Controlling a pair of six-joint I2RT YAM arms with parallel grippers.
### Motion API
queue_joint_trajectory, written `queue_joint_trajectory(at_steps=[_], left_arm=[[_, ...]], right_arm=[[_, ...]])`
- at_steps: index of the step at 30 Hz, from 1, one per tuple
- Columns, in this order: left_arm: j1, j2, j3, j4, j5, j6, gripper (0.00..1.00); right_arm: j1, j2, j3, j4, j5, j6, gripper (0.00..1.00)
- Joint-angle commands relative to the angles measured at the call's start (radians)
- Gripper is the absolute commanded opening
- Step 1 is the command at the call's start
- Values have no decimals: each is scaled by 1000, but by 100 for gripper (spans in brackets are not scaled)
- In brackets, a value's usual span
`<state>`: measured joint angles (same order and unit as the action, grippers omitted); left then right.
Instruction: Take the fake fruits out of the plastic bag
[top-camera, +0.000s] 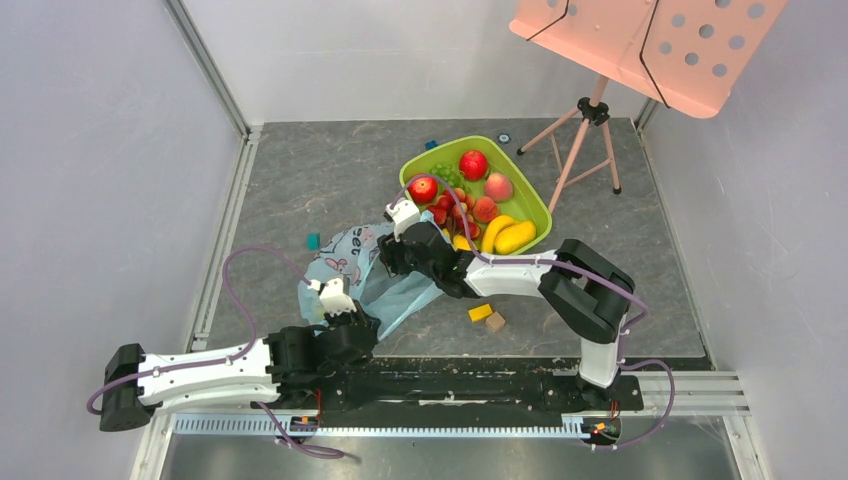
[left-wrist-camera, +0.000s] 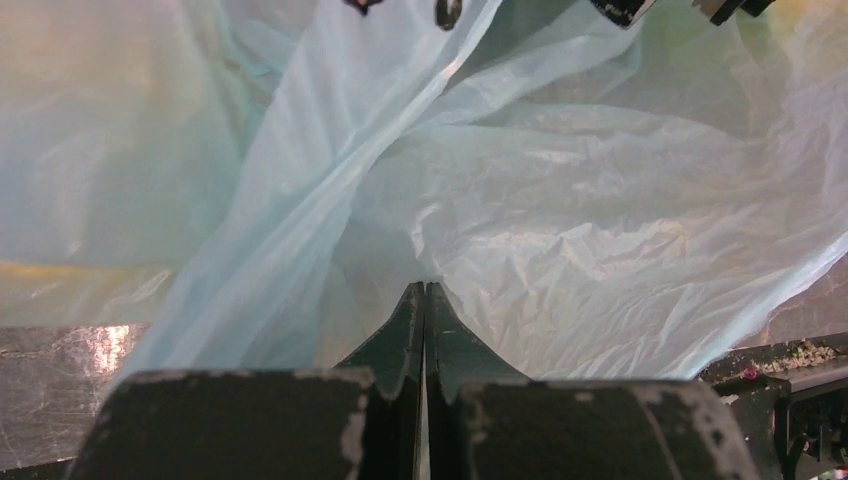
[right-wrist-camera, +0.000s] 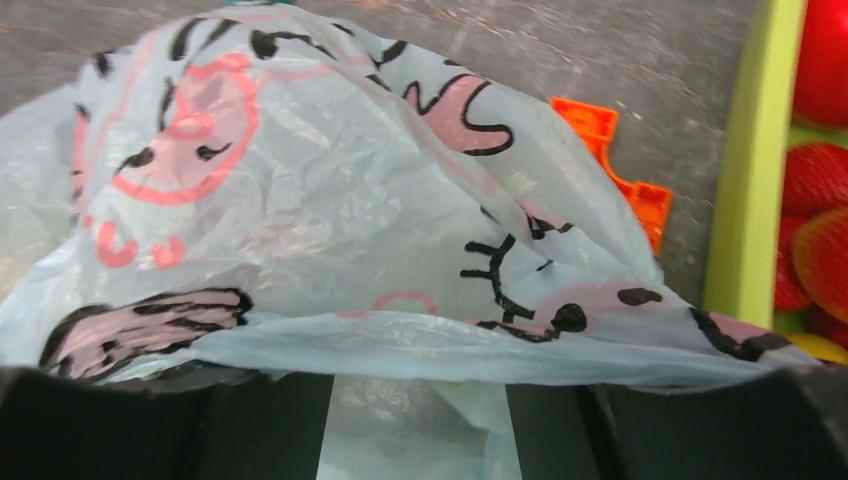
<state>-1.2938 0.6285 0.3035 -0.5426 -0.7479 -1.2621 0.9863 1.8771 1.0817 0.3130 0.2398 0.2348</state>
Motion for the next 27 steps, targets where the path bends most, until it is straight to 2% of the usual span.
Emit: queue_joint_trajectory(at_steps=[1, 10, 18, 27], left_arm=[[-5, 7, -7, 38, -16, 6, 2], [-4, 7, -9, 39, -16, 4, 2], [-5, 3, -14, 38, -16, 4, 2], [-5, 13, -14, 44, -19, 3, 2]], right_arm=[[1, -35, -3, 126, -128, -2, 58], [0, 4, 37, 138, -193, 7, 60], [0, 87, 145, -3, -65, -1, 63], [0, 103, 157, -43, -5, -28, 69]])
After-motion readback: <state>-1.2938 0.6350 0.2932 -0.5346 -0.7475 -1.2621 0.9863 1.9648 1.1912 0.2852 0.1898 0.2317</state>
